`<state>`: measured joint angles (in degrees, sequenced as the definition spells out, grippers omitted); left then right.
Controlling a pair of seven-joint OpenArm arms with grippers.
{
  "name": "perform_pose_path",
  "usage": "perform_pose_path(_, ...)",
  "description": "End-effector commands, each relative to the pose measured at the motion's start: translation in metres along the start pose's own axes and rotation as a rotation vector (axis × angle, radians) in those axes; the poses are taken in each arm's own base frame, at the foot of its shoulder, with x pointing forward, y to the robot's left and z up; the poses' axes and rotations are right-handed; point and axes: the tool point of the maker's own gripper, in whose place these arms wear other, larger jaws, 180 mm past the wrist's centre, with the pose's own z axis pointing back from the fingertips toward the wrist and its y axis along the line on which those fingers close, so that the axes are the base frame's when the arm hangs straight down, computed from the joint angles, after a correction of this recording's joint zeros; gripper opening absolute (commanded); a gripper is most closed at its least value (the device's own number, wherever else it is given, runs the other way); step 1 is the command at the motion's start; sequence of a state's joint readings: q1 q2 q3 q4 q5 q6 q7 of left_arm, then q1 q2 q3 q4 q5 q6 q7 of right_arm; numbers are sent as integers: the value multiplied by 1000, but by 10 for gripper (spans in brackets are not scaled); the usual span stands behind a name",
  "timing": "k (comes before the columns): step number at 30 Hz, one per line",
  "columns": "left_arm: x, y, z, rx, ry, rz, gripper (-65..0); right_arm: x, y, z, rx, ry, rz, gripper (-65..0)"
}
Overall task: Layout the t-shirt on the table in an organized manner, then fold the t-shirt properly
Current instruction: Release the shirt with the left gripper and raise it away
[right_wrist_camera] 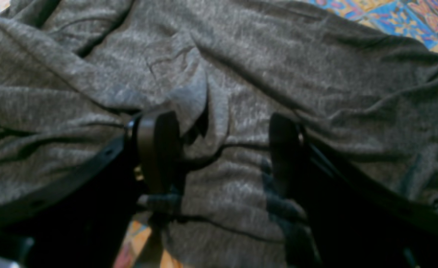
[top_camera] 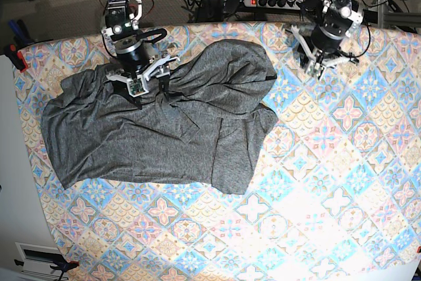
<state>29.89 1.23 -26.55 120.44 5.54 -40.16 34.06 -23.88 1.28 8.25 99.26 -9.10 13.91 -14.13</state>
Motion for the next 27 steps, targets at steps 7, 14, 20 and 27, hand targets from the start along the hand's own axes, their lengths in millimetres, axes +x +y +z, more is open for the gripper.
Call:
perform_pose_path(7, 13, 1, 3, 3, -51, 6, -533, 28, 17, 0, 57, -84, 32, -274)
perform_pose_path(14, 13, 0, 3, 2, -52, 7, -533, 45, 45, 2, 135, -130, 52, -274)
perform_pose_path(20, 13, 0, 3, 2, -52, 7, -533, 44, 45, 1, 137, -125, 53, -274)
perform_pose_path(27, 13, 0, 3, 2, -52, 7, -533, 18, 47, -3, 145, -60, 38, -274)
